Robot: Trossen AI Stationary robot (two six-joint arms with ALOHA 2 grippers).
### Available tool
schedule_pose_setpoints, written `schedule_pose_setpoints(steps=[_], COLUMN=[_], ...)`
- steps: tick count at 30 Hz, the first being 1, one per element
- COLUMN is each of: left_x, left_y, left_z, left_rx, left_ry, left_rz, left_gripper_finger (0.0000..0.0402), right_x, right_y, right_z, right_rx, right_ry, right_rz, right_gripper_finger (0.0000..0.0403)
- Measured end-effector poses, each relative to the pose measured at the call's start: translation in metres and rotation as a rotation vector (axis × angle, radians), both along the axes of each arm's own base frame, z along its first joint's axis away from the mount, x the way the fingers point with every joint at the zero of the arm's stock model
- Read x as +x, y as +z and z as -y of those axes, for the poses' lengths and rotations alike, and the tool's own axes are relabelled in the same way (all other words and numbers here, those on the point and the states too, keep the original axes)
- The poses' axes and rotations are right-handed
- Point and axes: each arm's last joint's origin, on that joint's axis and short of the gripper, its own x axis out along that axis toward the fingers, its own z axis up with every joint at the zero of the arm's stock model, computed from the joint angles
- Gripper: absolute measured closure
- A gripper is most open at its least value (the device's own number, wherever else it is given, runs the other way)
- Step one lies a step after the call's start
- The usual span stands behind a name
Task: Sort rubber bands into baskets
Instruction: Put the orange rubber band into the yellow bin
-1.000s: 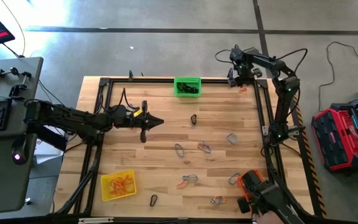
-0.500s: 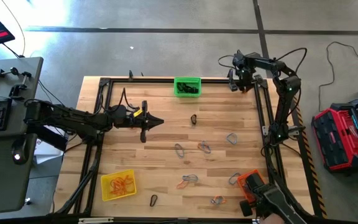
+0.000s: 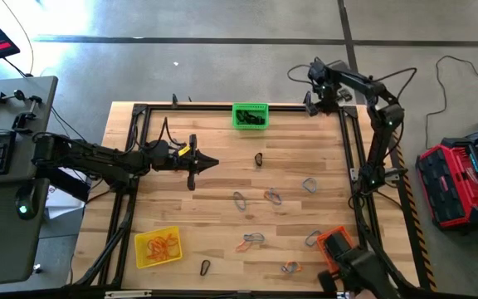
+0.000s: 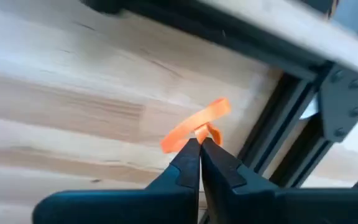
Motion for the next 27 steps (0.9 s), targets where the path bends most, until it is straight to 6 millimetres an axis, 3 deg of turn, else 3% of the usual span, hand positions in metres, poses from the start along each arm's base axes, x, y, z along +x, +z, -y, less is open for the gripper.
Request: schedule_pose_setpoints(steps=[6, 15, 21, 27], left_x=[0.0, 0.0, 0.001, 0.002], left_y=[0.0, -0.001, -0.001, 0.003], left_z=[0.0, 0.001, 0.009, 0.019], left_rx=[0.0, -0.043, -0.053, -0.025], left_ry=[0.0, -0.002, -0.039, 0.096], left_rz=[0.0, -0.004, -0.007, 0.013], left_gripper_finger=[0.0387, 0.0387, 0.0387, 0.0381], right_x=[0.015, 0.058, 0.101, 0.145], right_y=[0.052, 0.118, 0.13, 0.118], right_z=[-0.024, -0.089, -0.144, -0.196], right_rx=[-0.132, -0.385, -0.591, -0.771], right_ry=[0.089, 0.307, 0.471, 0.591], right_rz=[0.08, 0.268, 0.404, 0.546], right_gripper_finger=[0.0402, 0.0403, 0.0403, 0.0403])
